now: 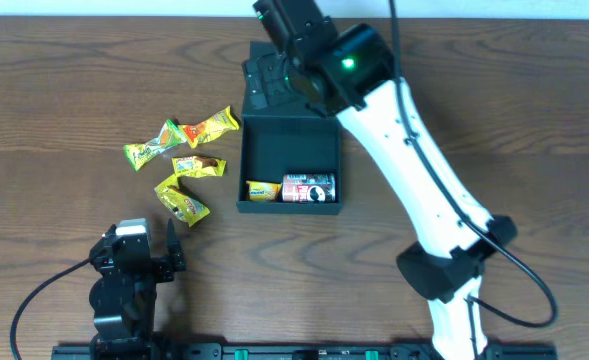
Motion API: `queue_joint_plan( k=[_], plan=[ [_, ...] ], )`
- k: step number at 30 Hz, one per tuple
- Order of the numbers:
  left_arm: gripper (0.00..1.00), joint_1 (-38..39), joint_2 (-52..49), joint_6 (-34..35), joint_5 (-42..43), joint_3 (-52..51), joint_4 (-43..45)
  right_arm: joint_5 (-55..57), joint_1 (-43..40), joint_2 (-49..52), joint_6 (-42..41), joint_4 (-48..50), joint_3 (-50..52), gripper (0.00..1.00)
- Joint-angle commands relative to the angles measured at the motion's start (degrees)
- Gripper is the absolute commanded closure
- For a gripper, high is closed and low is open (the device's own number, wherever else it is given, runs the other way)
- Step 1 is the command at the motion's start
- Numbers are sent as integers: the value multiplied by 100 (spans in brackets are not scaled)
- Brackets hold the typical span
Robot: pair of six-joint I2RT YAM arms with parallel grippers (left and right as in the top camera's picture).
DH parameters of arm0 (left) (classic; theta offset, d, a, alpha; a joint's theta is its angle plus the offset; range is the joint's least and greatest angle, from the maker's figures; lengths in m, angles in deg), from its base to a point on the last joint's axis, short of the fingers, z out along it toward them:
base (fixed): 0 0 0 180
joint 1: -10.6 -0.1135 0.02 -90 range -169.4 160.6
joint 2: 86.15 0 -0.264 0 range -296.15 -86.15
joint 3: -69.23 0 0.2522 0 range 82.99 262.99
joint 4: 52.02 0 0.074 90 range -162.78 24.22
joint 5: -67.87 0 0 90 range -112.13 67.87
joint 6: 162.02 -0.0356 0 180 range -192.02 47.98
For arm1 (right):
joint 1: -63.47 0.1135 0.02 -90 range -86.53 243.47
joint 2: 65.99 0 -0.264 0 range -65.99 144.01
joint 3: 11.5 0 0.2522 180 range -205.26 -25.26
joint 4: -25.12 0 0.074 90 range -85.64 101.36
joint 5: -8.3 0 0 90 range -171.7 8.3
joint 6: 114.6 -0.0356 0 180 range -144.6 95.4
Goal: Pack container
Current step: 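Release the packet and raise the right gripper out of the box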
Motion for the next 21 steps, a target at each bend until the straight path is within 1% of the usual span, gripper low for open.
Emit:
queue_joint_plan(
  k=[1,2,5,8,10,13,17,18,21],
  plan=[
    [5,-37,33,85,0,-114,-24,157,-133,-245,1471,105,-63,1],
    [5,-37,33,85,0,-114,-24,157,-186,-352,1777,243,-63,1],
    [5,-37,33,85,0,-114,-24,155,-269,-533,2181,824,-63,1],
    [5,-37,33,85,0,-114,-24,157,-267,-562,2339,1513,-63,1],
    [5,-37,33,85,0,-114,-24,151,-267,-562,2328,1537,-61,1],
    [5,-37,33,85,0,-114,-24,155,-273,-717,2315,1029,52,1],
    [5,-37,33,85,0,-114,-24,157,-374,-1558,2315,1346,968,1],
    [5,-37,33,85,0,-114,-24,116,-455,-1947,2312,1561,1475,1],
    [5,-37,33,85,0,-114,-24,114,-546,-2664,2312,1982,2634,1]
  ],
)
